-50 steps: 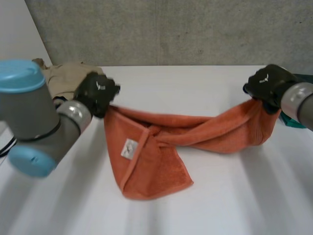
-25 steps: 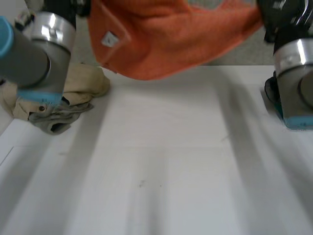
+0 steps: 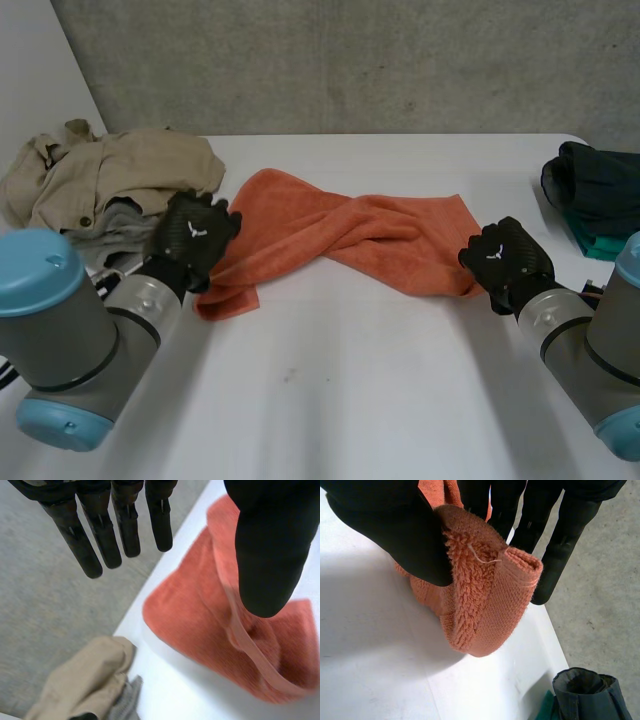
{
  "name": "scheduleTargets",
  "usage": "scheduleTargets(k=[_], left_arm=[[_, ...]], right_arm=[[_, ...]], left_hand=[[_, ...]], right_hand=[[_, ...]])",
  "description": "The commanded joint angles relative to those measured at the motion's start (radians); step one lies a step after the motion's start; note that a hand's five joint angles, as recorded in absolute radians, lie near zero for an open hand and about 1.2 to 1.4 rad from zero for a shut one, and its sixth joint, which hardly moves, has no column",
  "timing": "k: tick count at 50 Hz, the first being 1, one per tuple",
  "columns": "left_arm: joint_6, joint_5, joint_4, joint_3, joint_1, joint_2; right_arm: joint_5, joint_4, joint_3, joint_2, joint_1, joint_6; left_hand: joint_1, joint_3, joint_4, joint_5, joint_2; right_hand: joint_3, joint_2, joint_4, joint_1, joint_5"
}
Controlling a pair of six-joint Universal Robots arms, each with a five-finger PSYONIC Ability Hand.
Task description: Fold the laundry.
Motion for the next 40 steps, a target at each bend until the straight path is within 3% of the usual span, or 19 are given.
scheduleTargets(k=[1, 6, 12, 19, 28, 35, 36, 38, 40], left_arm=[[-0.142, -0.003, -0.009, 0.020, -0.017, 0.064], [-0.375, -0.010, -0.061, 0.033, -0.013, 0.052], [-0.533, -0.036, -0.163, 0.084, -0.003, -0.037], [-0.555, -0.121, -0.205, 0.155, 0.038, -0.142], [-0.553, -0.127, -0.214, 0.236, 0.066, -0.258], [-0.552, -0.121, -0.257, 0.282, 0.063, -0.301], [-0.552, -0.119, -0.266, 0.294, 0.061, -0.307], [-0.550, -0.119, -0.277, 0.305, 0.057, -0.314], [-0.546, -0.118, -0.297, 0.319, 0.054, -0.315]], right_arm=[[0.004, -0.003, -0.001, 0.000, 0.000, 0.009], [0.001, -0.003, 0.005, 0.001, 0.002, 0.011], [0.001, -0.003, 0.007, 0.003, 0.000, 0.011], [0.004, -0.003, 0.007, 0.001, 0.000, 0.011], [0.009, -0.002, 0.008, 0.001, -0.001, 0.012], [0.009, 0.052, 0.004, -0.008, -0.003, 0.006], [0.006, 0.081, 0.002, -0.017, -0.005, 0.004], [0.006, 0.118, 0.001, -0.031, -0.011, 0.000], [0.001, 0.193, -0.004, -0.054, -0.026, -0.006]], left_hand=[[-0.022, -0.029, -0.014, -0.012, -0.027], [-0.008, -0.014, 0.001, 0.002, -0.012], [0.007, 0.000, 0.015, 0.017, 0.003], [0.033, 0.027, 0.042, 0.044, 0.029], [0.101, 0.094, 0.109, 0.111, 0.096], [0.485, 0.478, 0.493, 0.495, 0.480], [0.698, 0.691, 0.706, 0.708, 0.693], [0.916, 0.909, 0.925, 0.926, 0.912], [0.955, 0.948, 0.963, 0.965, 0.951]], right_hand=[[0.202, 0.215, 0.197, 0.305, 0.202], [0.202, 0.215, 0.197, 0.305, 0.202], [0.202, 0.215, 0.197, 0.305, 0.202], [0.202, 0.215, 0.197, 0.305, 0.202], [0.202, 0.215, 0.197, 0.305, 0.202], [0.202, 0.215, 0.197, 0.305, 0.202], [0.202, 0.215, 0.197, 0.305, 0.202], [0.202, 0.215, 0.197, 0.305, 0.202], [0.202, 0.215, 0.197, 0.305, 0.202]])
